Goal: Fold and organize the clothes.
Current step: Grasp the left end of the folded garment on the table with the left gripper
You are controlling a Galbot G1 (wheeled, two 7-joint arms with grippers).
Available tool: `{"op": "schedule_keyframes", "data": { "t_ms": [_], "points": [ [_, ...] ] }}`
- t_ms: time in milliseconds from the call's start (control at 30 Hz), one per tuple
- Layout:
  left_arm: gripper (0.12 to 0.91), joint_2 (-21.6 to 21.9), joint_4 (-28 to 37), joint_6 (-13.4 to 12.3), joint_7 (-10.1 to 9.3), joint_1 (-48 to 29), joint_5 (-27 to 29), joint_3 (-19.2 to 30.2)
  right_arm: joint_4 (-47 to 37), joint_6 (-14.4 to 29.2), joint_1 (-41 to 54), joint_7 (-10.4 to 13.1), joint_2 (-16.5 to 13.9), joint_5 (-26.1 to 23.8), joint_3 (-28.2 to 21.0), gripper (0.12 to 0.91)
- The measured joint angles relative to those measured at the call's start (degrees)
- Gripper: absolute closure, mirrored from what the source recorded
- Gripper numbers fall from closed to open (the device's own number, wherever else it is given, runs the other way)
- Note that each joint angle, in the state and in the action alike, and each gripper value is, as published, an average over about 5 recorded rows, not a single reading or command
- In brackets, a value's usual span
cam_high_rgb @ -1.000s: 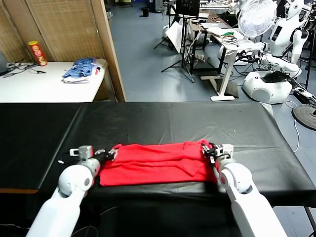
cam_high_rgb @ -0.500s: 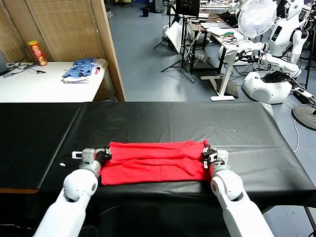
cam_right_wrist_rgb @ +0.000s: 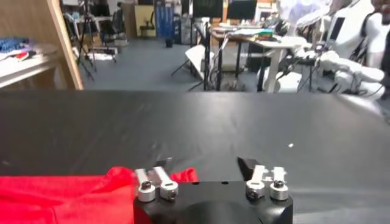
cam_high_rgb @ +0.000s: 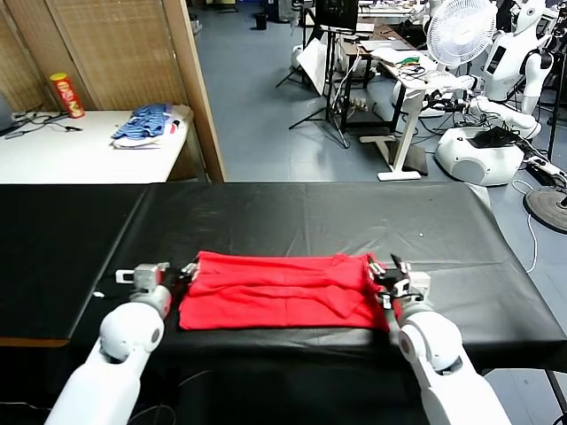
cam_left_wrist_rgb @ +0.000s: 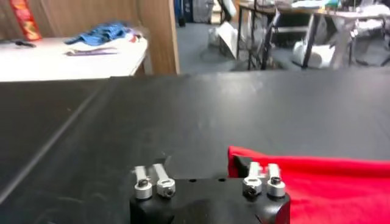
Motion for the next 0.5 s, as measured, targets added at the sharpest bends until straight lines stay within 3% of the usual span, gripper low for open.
{"op": "schedule_keyframes", "data": {
  "t_ms": [133, 300, 500],
  "points": [
    [0.237, -0.5, -2.2, -0.1, -1.45, 1.9, -4.8, -1.8, 1.9, 0.2, -1.7, -0.2, -0.1, 0.1, 0.4, 0.228],
    [0.232, -2.4, -5.2, -0.2, -2.33, 5.1, -10.3, -3.9, 2.9, 0.3, -2.7, -0.3, 0.1, 0.2, 0.4, 0.227],
    [0.232, -4.4, -6.3, -0.6, -2.56, 7.8, -12.7, -5.4, 3.1, 0.4, -3.3, -0.6, 0.1, 0.3, 0.3, 0.227]
  ]
}}
